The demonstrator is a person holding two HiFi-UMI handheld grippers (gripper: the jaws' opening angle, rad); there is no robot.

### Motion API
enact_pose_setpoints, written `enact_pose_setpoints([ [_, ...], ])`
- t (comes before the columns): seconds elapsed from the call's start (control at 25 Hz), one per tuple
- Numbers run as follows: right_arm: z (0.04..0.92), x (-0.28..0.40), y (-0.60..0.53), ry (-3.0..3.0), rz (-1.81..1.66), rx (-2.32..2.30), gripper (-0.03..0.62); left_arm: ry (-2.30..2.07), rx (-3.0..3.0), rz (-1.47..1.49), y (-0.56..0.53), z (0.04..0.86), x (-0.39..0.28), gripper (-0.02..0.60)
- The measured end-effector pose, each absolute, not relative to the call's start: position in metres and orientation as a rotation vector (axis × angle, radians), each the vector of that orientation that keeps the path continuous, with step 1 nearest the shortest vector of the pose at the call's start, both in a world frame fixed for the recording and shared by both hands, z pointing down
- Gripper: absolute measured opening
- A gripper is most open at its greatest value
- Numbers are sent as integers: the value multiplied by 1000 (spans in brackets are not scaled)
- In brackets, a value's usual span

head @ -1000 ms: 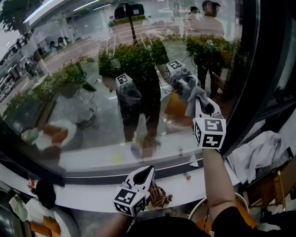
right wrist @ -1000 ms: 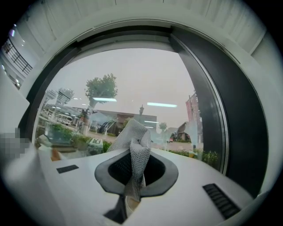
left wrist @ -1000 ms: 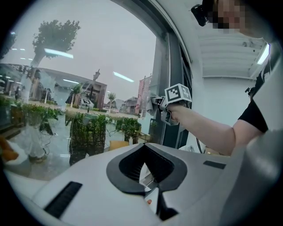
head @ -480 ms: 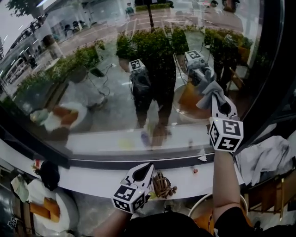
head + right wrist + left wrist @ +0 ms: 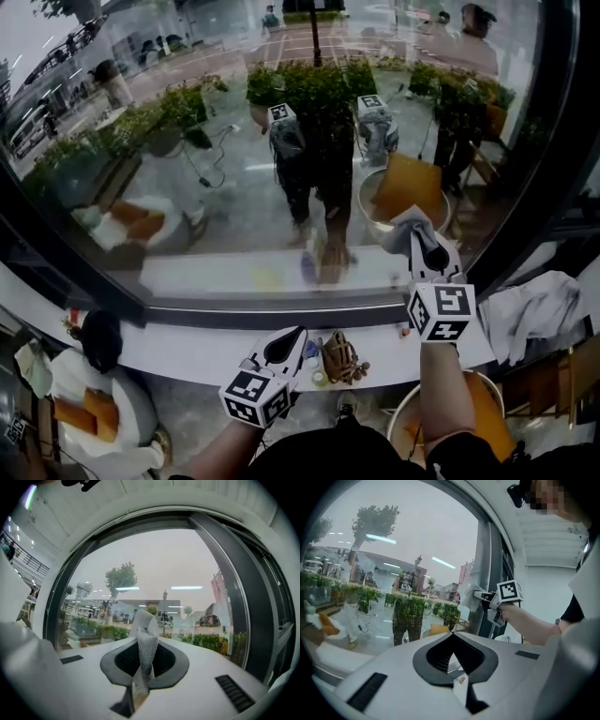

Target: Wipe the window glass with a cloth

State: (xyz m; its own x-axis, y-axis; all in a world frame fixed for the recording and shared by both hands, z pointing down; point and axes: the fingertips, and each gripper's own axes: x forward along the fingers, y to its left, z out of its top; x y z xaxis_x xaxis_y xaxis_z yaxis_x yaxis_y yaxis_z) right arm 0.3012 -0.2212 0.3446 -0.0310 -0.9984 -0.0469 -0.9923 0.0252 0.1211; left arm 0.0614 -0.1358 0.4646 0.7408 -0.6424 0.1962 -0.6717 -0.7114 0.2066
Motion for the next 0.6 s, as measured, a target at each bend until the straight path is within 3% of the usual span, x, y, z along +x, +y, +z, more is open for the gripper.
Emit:
enact_pose_setpoints([
  [0.6, 449, 110, -66, -2295, 132, 2024, 41, -1017, 2632, 118, -20, 504, -84, 8],
])
